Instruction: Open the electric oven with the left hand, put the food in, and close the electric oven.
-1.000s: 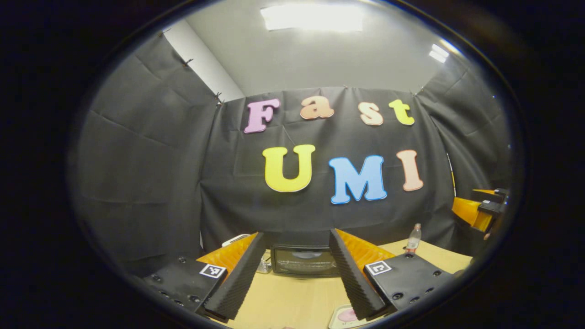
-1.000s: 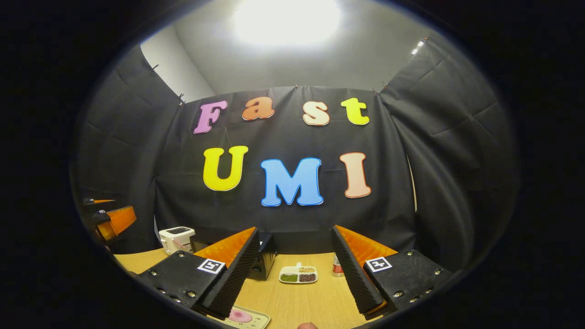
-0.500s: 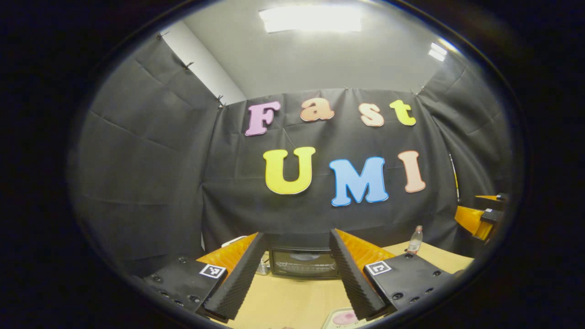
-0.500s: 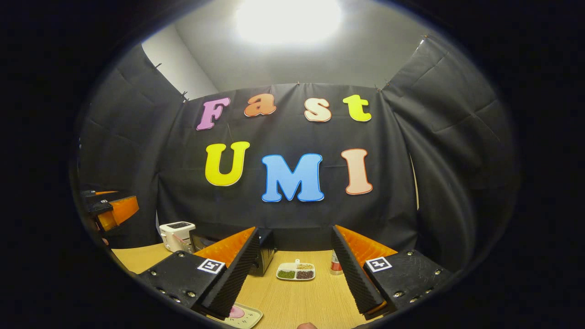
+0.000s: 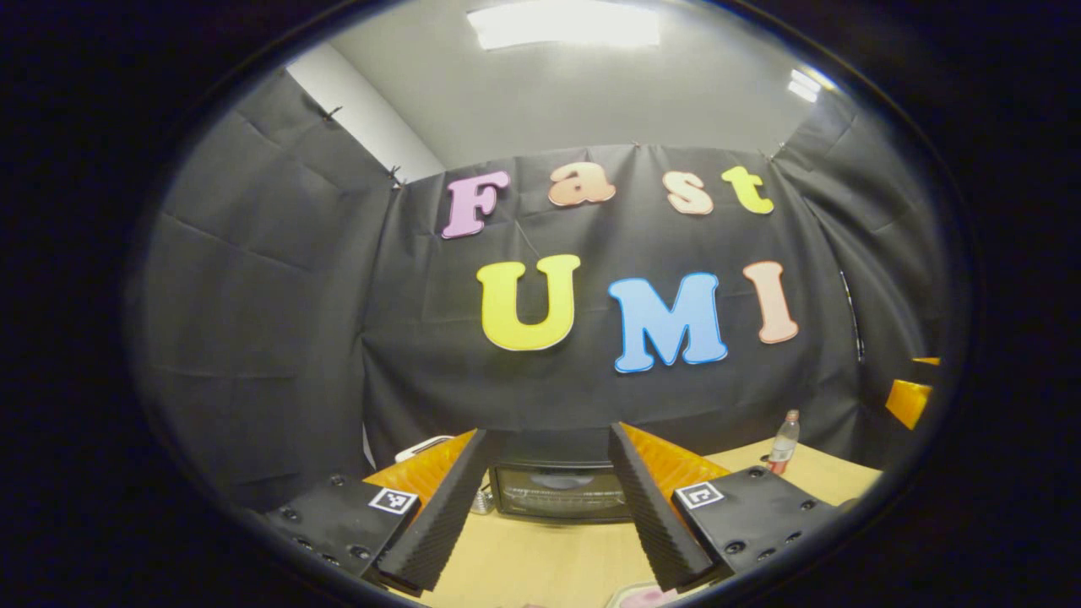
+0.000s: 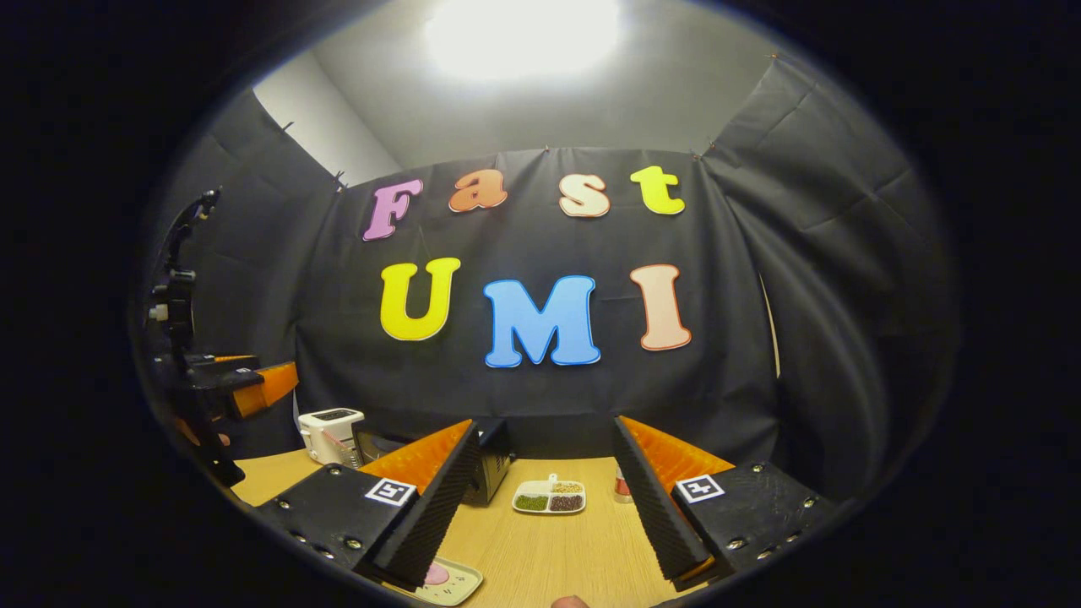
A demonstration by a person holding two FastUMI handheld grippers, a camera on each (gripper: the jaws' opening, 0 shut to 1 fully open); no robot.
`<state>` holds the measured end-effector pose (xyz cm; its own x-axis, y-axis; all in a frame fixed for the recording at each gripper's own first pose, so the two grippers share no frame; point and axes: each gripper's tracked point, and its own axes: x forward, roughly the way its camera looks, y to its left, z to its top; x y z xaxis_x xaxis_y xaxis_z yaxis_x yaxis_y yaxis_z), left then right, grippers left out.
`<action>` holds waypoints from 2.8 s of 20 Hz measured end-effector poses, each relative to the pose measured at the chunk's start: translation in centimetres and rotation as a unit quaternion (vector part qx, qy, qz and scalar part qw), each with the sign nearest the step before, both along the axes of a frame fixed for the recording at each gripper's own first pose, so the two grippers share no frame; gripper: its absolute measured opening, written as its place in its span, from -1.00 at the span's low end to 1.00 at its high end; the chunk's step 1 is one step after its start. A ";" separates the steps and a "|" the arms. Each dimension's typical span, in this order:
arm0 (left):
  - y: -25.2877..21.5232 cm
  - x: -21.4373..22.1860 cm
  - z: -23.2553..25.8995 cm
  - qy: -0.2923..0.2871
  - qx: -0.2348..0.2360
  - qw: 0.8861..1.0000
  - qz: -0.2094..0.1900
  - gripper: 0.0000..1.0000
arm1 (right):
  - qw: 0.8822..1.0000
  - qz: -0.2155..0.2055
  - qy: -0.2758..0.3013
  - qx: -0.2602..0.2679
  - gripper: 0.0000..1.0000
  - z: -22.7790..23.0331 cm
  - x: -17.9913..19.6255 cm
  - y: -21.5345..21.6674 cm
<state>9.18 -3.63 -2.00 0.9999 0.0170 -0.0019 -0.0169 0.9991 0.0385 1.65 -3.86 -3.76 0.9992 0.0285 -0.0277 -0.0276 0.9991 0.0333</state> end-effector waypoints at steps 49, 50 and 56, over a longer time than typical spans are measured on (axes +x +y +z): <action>0.0 18.3 -25.6 0.172 -0.003 0.980 -0.099 1.00 | 0.985 -0.138 0.059 -0.086 0.93 -2.7 2.6 2.6; 0.0 17.8 -25.7 0.173 -0.004 0.980 -0.099 0.92 | 0.985 -0.137 0.059 -0.085 0.93 -2.6 2.4 2.5; 0.1 15.6 -27.1 0.191 -0.006 0.977 -0.096 1.00 | 0.986 -0.131 0.070 -0.079 0.93 -3.2 1.4 2.0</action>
<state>24.79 -3.49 -29.09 0.9111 -0.1738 -0.3737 0.1851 0.9827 -0.0059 3.07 -1.85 -6.96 0.9575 -0.2466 -0.1496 0.2265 0.9640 -0.1392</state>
